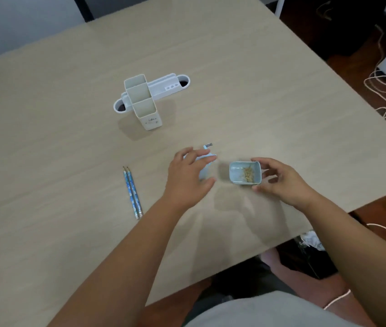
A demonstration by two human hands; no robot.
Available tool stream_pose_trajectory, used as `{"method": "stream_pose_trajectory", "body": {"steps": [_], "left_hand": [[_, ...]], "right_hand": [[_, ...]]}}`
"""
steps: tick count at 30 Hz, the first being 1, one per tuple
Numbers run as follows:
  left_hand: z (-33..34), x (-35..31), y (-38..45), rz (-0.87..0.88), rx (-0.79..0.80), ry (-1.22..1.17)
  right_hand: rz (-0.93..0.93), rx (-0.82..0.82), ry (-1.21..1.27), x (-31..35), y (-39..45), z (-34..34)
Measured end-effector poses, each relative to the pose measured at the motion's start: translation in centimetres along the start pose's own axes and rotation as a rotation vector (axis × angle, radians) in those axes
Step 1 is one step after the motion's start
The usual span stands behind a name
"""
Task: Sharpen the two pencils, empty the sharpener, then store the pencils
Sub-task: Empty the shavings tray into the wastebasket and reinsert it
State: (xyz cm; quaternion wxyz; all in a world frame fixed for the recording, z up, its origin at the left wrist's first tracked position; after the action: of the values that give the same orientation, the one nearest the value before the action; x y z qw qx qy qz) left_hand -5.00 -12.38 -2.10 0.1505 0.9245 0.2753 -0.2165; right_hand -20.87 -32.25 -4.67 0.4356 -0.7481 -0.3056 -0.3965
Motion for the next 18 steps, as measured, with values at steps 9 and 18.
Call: {"method": "stream_pose_trajectory", "body": {"steps": [9, 18], "left_hand": [[3.7, -8.1, 1.8, 0.100, 0.286, -0.158], [10.2, -16.5, 2.9, 0.317, 0.497, -0.116]], "right_hand": [[0.075, 0.076, 0.358, -1.8, -6.3, -3.4], [0.215, -0.110, 0.758, -10.3, -12.2, -9.2]]}}
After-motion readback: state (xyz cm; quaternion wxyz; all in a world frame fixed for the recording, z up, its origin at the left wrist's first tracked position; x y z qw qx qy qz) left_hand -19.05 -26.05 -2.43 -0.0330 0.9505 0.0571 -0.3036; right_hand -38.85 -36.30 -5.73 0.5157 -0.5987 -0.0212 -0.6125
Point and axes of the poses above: each hand's wrist, its own y-axis towards the middle knuckle, its own z-axis out of the palm, x = y × z, the point moved 2 cm from there along y, towards the middle knuckle, and after that the axes turned 6 degrees about z, right-handed, at the moved point
